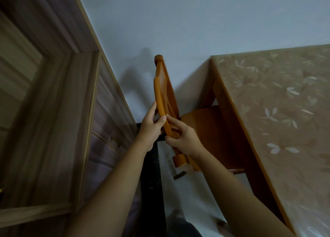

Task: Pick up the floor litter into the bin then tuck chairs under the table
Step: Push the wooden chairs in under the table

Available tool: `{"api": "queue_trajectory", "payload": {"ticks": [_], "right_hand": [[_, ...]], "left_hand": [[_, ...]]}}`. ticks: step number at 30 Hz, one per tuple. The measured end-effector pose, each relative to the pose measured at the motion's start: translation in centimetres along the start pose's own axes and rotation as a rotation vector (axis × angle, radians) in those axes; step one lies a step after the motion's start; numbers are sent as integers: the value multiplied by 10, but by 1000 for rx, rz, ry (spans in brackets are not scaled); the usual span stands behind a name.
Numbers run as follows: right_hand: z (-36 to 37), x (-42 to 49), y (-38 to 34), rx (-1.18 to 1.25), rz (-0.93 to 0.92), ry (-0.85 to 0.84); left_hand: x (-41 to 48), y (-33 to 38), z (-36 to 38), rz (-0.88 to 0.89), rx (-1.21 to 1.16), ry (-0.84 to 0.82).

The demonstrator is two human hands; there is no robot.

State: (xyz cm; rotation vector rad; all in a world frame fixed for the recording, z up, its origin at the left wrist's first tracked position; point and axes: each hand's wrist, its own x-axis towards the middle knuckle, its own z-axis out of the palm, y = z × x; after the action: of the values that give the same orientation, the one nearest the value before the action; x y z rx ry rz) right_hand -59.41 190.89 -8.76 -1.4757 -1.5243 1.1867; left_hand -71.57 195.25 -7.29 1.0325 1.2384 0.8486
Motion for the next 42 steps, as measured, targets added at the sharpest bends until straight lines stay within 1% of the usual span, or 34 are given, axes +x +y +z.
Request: {"api": "queue_trajectory", "payload": {"ticks": [6, 13, 22, 26, 29, 35, 42], "right_hand": [[-3, -10, -4, -3, 73, -49], [-4, -16, -8, -73, 68, -80], [-2, -10, -7, -83, 93, -74], [-6, -6, -7, -46, 110, -102], [-7, 1, -5, -62, 96, -92], [-12, 13, -11, -70, 87, -85], [-11, 13, -6, -67, 92, -101]], "left_hand": [[-9, 5, 1, -12, 28, 3], [-19, 7, 5, -11, -3, 72], [-9, -1, -7, -23, -1, 0], [1, -9, -8, -18, 29, 12], [8, -11, -6, -10, 63, 28], [21, -4, -6, 3, 131, 5], [22, -8, -7, -5, 109, 3]]}}
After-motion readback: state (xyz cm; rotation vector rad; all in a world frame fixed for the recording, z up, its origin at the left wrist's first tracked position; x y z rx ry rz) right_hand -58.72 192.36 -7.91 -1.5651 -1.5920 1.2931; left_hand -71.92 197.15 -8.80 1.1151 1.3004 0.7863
